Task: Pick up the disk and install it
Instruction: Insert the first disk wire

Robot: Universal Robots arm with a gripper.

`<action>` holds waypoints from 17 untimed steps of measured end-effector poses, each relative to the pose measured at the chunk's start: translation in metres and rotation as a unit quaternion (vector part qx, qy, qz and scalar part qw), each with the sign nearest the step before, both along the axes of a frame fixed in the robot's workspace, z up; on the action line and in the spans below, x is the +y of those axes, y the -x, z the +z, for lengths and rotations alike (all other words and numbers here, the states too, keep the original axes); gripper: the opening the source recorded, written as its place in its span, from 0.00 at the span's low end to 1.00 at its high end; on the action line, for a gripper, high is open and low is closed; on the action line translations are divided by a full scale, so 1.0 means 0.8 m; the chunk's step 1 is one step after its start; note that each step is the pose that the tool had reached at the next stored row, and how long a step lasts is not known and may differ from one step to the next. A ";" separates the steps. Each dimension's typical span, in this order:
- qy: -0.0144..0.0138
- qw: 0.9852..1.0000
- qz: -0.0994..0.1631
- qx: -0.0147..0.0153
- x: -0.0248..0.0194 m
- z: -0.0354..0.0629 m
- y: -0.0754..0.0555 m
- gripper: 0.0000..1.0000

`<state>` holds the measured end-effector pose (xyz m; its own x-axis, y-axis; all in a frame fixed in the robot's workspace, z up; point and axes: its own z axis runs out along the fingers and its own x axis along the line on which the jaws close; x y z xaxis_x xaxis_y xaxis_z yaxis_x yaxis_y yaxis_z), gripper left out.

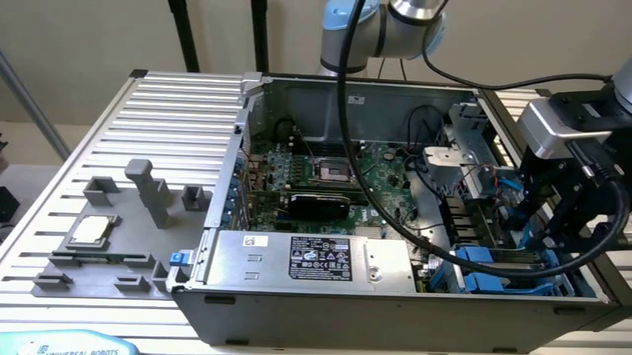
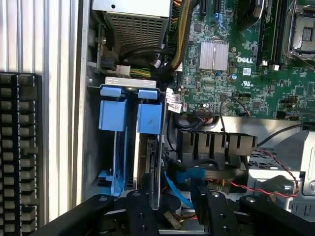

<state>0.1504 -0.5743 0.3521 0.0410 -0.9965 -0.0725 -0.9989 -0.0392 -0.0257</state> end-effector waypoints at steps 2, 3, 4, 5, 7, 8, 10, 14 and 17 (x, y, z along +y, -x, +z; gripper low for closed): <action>0.000 1.000 0.000 0.000 -0.0096 0.000 -0.001 0.45; -0.001 1.000 0.000 0.000 -0.0127 0.000 -0.001 0.45; -0.002 1.000 0.000 0.000 -0.0153 0.000 -0.001 0.45; -0.003 1.000 0.000 0.000 -0.0174 0.000 -0.002 0.45; -0.005 1.000 0.000 0.000 -0.0190 0.000 -0.006 0.45; -0.007 1.000 0.000 0.000 -0.0192 0.000 -0.009 0.45; -0.011 1.000 0.002 0.000 -0.0192 0.000 -0.013 0.45; -0.011 1.000 0.017 0.000 -0.0191 -0.002 -0.018 0.45; -0.011 1.000 0.029 0.000 -0.0192 -0.003 -0.022 0.45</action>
<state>0.1678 -0.5897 0.3495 0.0976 -0.9907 -0.0948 -0.9951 -0.0955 -0.0264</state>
